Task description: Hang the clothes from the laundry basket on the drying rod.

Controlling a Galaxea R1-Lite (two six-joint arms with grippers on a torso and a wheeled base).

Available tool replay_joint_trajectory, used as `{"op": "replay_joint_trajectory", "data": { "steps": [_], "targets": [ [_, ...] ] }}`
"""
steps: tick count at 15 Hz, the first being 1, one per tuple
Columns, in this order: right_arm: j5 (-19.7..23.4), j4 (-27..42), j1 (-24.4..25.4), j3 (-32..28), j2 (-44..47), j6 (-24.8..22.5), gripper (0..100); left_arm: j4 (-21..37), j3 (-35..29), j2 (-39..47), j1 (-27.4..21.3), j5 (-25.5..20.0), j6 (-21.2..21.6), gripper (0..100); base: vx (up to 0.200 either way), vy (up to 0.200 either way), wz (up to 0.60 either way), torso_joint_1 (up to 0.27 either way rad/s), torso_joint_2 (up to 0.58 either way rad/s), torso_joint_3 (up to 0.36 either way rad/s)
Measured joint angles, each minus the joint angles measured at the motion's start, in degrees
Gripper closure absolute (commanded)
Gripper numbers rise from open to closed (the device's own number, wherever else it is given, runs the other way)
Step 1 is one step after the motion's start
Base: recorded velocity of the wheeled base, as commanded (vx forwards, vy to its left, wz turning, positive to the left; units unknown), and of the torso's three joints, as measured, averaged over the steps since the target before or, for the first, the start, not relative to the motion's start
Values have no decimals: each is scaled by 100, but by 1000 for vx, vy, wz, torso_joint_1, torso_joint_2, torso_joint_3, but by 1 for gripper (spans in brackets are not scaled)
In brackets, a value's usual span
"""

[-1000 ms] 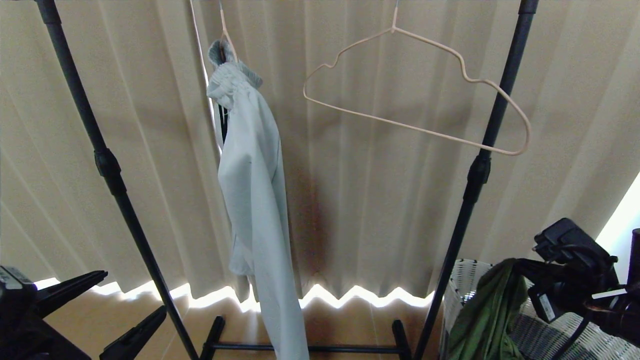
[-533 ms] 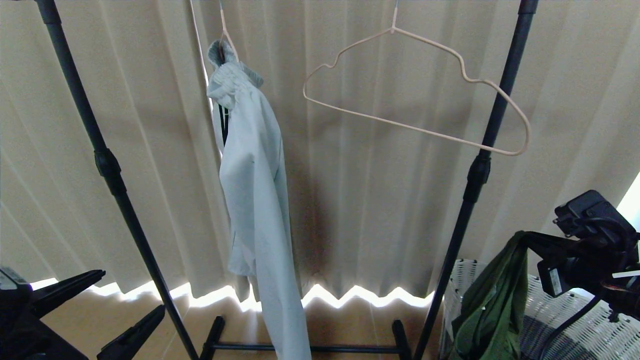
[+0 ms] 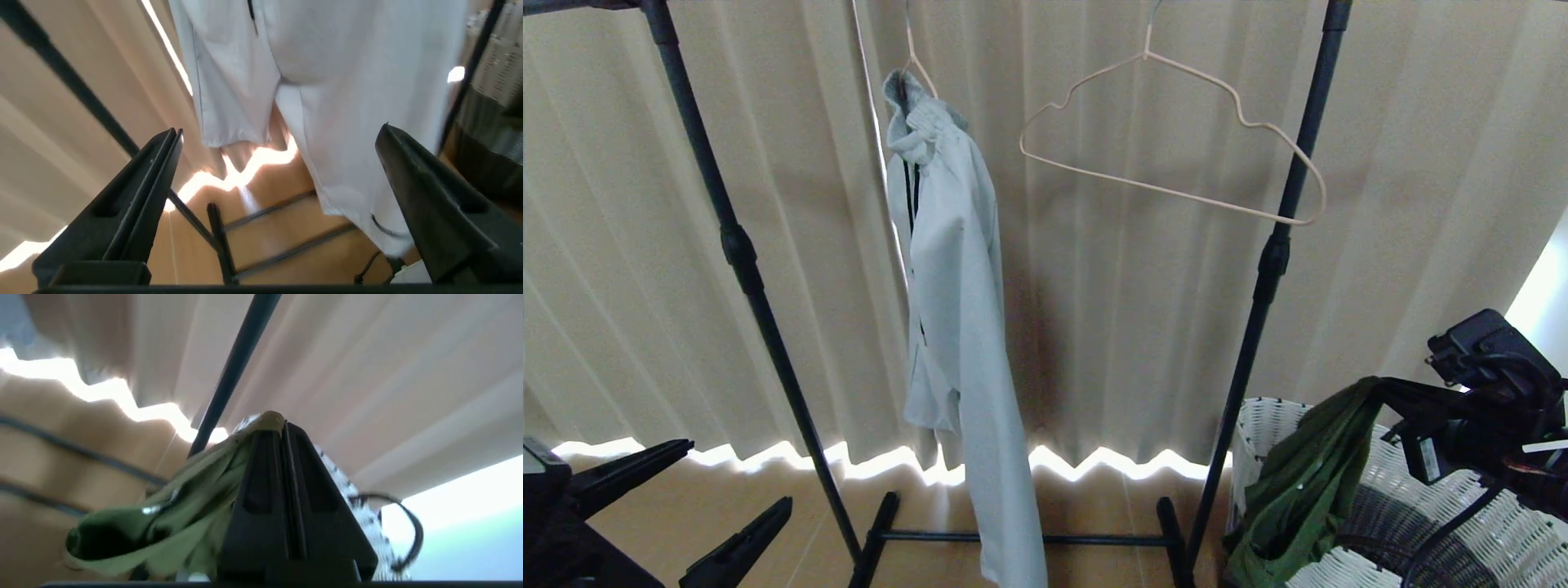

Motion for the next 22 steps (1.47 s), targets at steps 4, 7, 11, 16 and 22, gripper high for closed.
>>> {"op": "replay_joint_trajectory", "data": {
  "steps": [4, 7, 11, 16, 22],
  "targets": [
    [2, 0, 0, -22, 2, -7, 100, 2, 35, -1, -2, 0, 51, 0, 0, 0, 0, 0, 0, 0],
    [22, 0, 17, -171, 33, -5, 100, 5, 57, -11, -124, -156, 79, 0, 0, 0, 0, 0, 0, 0],
    [678, -11, 207, -818, 105, 154, 100, 13, -306, 302, -769, -422, 328, 0, 0, 0, 0, 0, 0, 0],
    [814, -59, 868, -1758, 122, 1415, 100, 2, -1698, 1631, -1883, -405, 372, 0, 0, 0, 0, 0, 0, 0],
    [1093, -55, 1347, -1919, -55, 1520, 100, -184, -3379, 3732, -3283, -72, -887, 0, 0, 0, 0, 0, 0, 0]
  ]
}}
